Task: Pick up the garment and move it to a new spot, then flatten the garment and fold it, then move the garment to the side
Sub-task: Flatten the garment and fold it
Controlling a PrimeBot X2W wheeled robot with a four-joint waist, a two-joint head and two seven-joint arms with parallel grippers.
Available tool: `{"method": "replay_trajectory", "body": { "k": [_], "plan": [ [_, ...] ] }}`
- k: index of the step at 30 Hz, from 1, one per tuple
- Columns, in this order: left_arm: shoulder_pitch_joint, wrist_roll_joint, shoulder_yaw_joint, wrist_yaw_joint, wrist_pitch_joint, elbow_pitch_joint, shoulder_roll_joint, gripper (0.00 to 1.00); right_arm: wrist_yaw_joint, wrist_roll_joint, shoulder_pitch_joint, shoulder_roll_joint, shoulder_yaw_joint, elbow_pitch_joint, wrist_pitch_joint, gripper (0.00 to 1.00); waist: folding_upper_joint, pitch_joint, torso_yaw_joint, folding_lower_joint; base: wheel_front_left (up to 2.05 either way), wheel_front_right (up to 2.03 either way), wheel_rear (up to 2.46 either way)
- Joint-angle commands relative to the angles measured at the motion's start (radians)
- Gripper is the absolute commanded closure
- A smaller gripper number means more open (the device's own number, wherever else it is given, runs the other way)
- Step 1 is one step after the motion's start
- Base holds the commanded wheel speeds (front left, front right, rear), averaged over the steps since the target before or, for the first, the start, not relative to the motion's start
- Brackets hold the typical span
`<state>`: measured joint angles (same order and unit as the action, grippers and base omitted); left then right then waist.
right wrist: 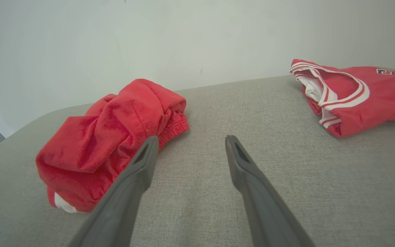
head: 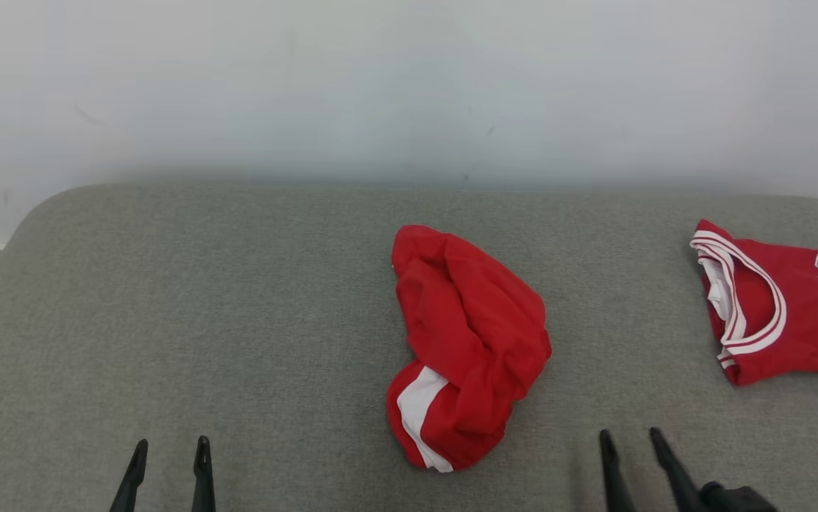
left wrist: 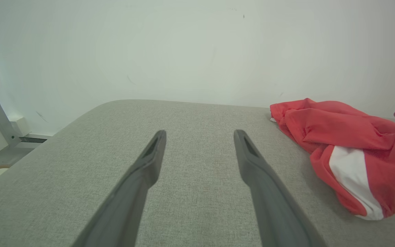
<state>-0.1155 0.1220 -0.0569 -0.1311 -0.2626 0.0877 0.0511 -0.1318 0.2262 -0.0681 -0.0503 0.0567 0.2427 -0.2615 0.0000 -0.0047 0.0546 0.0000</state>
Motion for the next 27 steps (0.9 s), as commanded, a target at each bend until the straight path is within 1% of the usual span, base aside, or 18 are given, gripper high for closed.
{"method": "replay_trajectory", "body": {
  "k": [1,8,14,16,19,21,22,23,24,25,27],
  "plan": [
    [0.013,0.005,0.008,0.001,-0.004,-0.001,-0.001,0.00,0.002,0.005,-0.003,0.000,0.024,0.020,-0.004,0.00,0.0000,0.000,0.018,0.0000,0.00,0.00,0.00],
    [0.030,0.013,0.048,0.001,-0.004,0.010,-0.001,0.00,0.002,0.036,0.074,0.000,0.149,0.165,-0.004,0.00,0.0000,0.010,0.080,0.0000,0.00,0.00,0.00],
    [0.043,0.018,0.068,0.001,-0.004,0.019,-0.001,0.00,0.002,0.065,0.175,0.000,0.252,0.323,-0.004,0.00,0.0000,0.023,0.121,0.0000,0.00,0.00,0.00],
    [0.047,0.020,0.071,0.001,-0.004,0.022,-0.001,0.00,0.002,0.070,0.200,0.000,0.259,0.343,-0.004,0.00,0.0000,0.027,0.128,0.0000,0.00,0.00,0.00],
    [0.062,0.024,0.081,0.001,-0.004,0.028,-0.001,0.00,0.002,0.057,0.244,0.000,0.269,0.444,-0.004,0.00,0.0000,0.033,0.149,0.0000,0.00,0.00,0.00],
    [0.064,0.026,0.087,0.001,-0.004,0.032,-0.001,0.00,0.002,0.061,0.285,0.000,0.280,0.485,-0.004,0.00,0.0000,0.038,0.164,0.0000,0.00,0.00,0.00],
    [0.066,0.023,0.088,0.001,-0.004,0.035,-0.001,0.00,0.002,0.063,0.298,0.000,0.287,0.508,-0.004,0.04,0.0000,0.040,0.170,0.0000,0.00,0.00,0.00],
    [0.070,0.024,0.090,0.001,-0.004,0.037,-0.001,0.00,0.002,0.069,0.306,0.000,0.290,0.531,-0.004,0.44,0.0000,0.042,0.176,0.0000,0.00,0.00,0.00],
    [0.074,0.027,0.088,0.001,-0.004,0.037,-0.001,0.00,0.002,0.065,0.316,0.000,0.294,0.554,-0.004,0.93,0.0000,0.043,0.179,0.0000,0.00,0.00,0.00],
    [0.077,0.028,0.087,0.001,-0.004,0.039,-0.001,0.00,0.002,0.060,0.327,0.000,0.296,0.577,-0.004,1.00,0.0000,0.044,0.182,0.0000,0.00,0.00,0.00],
    [0.078,0.027,0.084,0.001,-0.004,0.041,-0.001,0.00,0.002,0.066,0.342,0.000,0.291,0.596,-0.003,1.00,0.0000,0.044,0.184,0.0000,0.00,0.00,0.00]
  ]
}}
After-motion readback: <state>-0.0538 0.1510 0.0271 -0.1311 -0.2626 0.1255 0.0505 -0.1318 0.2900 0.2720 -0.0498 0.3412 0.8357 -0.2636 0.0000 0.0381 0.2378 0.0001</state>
